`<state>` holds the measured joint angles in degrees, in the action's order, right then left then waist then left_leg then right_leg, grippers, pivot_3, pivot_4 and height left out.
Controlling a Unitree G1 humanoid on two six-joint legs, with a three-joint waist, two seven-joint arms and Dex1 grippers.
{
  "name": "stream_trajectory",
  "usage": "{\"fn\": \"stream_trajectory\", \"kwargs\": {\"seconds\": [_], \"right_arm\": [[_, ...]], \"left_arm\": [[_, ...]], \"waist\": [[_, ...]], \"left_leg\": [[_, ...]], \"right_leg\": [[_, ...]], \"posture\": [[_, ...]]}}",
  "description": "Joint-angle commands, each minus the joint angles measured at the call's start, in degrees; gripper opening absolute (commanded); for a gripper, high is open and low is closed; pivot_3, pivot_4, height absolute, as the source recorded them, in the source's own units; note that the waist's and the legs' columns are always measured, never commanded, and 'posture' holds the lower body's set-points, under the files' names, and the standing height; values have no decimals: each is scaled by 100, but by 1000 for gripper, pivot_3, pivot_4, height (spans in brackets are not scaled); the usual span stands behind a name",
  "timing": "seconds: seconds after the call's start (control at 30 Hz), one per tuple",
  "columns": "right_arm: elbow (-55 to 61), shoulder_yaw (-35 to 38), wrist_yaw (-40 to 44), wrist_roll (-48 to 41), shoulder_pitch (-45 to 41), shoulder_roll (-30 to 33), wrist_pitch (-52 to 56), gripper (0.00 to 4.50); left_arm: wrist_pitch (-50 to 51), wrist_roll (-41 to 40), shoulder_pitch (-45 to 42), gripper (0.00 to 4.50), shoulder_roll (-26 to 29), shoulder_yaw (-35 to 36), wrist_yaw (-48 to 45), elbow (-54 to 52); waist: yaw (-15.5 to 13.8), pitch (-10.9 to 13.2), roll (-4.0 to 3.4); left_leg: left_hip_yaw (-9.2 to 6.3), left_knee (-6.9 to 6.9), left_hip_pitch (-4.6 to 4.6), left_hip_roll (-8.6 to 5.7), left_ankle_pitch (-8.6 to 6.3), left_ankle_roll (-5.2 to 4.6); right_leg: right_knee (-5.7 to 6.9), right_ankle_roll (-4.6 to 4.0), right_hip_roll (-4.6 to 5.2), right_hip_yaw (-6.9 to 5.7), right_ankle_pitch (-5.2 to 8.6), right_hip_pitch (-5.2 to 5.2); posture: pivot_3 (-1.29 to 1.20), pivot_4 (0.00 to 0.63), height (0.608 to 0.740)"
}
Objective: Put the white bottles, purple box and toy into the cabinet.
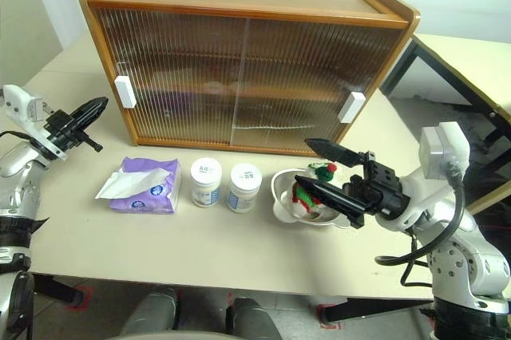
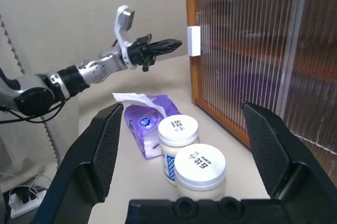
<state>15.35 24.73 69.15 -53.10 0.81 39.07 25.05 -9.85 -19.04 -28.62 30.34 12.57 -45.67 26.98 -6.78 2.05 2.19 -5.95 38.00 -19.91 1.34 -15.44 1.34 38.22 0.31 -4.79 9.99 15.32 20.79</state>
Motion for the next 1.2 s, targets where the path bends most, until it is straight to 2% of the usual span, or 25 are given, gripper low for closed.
{"fn": "stream_trajectory", "kwargs": {"seconds": [0.03, 0.57, 1.2], "right_arm": [[105, -16, 104, 68, 141, -20, -149, 4500], [67, -83, 245, 58, 218, 17, -405, 4500], [250, -181, -283, -8, 58, -181, -311, 4500]], "left_arm": [[-58, 149, -196, 44, -49, -128, -9, 199], [-165, 353, -577, 44, -322, -387, 8, 512], [125, 381, -777, 44, -610, -649, -82, 279]], "waist": [[0, 0, 0], [57, -3, 1], [86, -8, 1]], "left_leg": [[0, 1, 1, 0, 0, 0], [-1, 28, 8, -4, 4, -7], [-1, 53, 7, -8, 3, -13]], "right_leg": [[0, 1, 0, 0, -1, -2], [0, 15, 0, -6, -6, -28], [0, 30, 1, -6, -15, -37]], "posture": [[159, 21, 740], [138, 14, 740], [117, 6, 740]]}}
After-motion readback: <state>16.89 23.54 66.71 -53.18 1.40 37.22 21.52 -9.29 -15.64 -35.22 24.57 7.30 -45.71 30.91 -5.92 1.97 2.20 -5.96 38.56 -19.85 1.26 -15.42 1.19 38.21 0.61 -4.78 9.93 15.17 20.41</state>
